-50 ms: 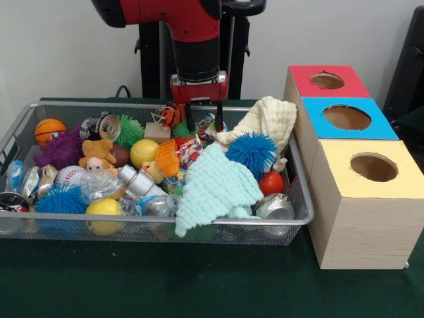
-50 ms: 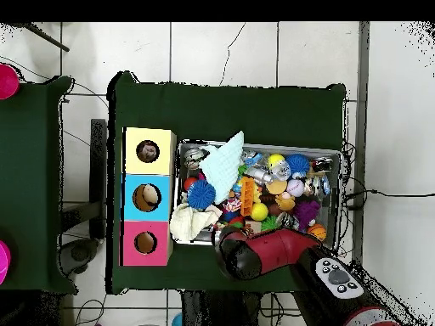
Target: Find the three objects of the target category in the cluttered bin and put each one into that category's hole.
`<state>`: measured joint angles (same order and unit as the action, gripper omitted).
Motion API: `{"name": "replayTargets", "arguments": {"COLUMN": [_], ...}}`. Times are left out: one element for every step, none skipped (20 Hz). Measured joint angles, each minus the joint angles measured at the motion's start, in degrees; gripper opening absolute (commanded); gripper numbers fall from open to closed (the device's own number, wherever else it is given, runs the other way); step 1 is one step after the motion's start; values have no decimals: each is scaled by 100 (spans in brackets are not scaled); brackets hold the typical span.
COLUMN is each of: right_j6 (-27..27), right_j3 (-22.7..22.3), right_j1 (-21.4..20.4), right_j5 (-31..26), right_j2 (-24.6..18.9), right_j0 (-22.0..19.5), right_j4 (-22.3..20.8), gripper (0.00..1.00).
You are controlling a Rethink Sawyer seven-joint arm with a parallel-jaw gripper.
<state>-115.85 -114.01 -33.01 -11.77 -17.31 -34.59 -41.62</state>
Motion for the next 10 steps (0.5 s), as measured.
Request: {"name": "replayTargets", "arguments": {"right_j6": [0,0,0,0,0,0,0,0,0,0], "right_j3": [0,0,0,0,0,0,-2,-3,-4,-5], "right_j1": [0,1,0,0,-1,-6,-13,-20,-27,-34], "right_j5": [-1,1,-1,1,1,1,-1,-1,-1,-1], "right_j2": [0,0,0,-1,-2,-19,-38,-56,-74,-91], "right_j0": [-3,-10,-19,-31,-50,-94,-133,-170,-206,-243], "right_j4": [-1,1,-1,1,1,1,-1,-1,-1,-1], "gripper": [100,100,100,100,100,100,100,100,100,100]}}
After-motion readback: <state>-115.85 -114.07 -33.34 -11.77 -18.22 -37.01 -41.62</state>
